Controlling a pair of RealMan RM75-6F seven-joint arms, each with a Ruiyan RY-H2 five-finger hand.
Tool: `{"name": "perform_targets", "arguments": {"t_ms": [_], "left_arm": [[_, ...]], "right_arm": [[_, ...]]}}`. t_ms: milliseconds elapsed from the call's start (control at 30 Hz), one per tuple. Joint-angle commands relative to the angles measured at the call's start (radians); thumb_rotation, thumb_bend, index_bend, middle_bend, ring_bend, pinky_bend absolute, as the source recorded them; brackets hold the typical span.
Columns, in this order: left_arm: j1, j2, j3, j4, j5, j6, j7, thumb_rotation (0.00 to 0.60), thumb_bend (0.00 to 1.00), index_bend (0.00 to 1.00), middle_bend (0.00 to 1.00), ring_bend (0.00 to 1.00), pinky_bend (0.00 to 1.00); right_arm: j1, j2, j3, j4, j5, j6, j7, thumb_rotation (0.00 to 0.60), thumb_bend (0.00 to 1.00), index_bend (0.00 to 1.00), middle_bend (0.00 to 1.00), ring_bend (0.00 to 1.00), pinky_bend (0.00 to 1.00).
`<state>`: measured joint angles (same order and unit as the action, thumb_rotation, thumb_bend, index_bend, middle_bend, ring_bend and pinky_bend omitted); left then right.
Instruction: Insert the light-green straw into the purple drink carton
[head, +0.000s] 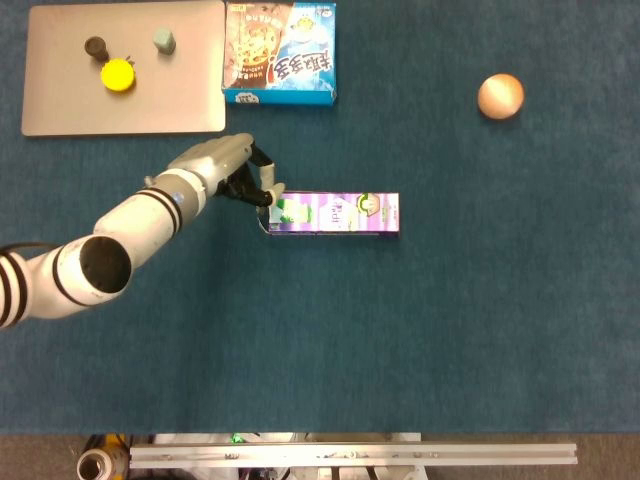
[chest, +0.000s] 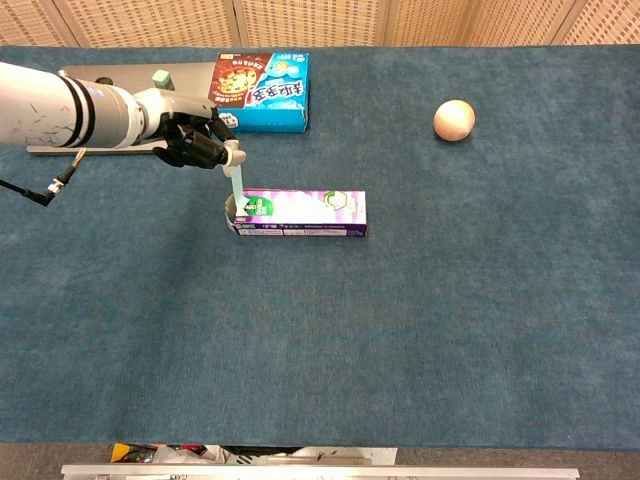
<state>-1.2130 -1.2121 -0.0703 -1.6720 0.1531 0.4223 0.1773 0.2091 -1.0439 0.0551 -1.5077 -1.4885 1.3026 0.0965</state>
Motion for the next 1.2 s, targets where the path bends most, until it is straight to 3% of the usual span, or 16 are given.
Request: {"name": "perform_targets", "arguments": {"t_ms": [33,467,900,1033,1200], "left_arm": [[-0.019,-0.025,0.005,0.021,0.010,-0.009,-0.034,0.356,0.43,0.60,0.95,0.97,0.99],[-0.089,-0.104,0.049,0.062,0.007,0.040,-0.111,0.355,0.44,0.59,0.94,0.96,0.99],[-0.110,-0.126,0.096,0.082,0.008,0.065,-0.133,0.353,0.44,0.58,0.94,0.96,0.99],[-0.109,-0.117,0.102,0.072,0.024,0.053,-0.139,0.346,0.44,0.52,0.94,0.96,0.99],[-0.100,-0.106,0.102,0.059,0.051,0.056,-0.154,0.330,0.43,0.36,0.93,0.95,0.99]], "right_arm": [[-0.002,0.001,-0.001,0.000,-0.002,0.003,0.002,0.600,0.33,0.05,0.25,0.06,0.04],[-0.011,0.001,-0.005,0.016,-0.005,0.016,0.026,0.600,0.33,0.05,0.25,0.06,0.04],[-0.022,0.006,-0.008,0.021,-0.006,0.030,0.039,0.600,0.33,0.05,0.25,0.06,0.04],[-0.025,0.007,-0.008,0.020,-0.007,0.035,0.040,0.600,0.33,0.05,0.25,0.06,0.04],[-0.029,0.010,-0.008,0.015,-0.009,0.041,0.039,0.600,0.33,0.05,0.25,0.06,0.04]]}}
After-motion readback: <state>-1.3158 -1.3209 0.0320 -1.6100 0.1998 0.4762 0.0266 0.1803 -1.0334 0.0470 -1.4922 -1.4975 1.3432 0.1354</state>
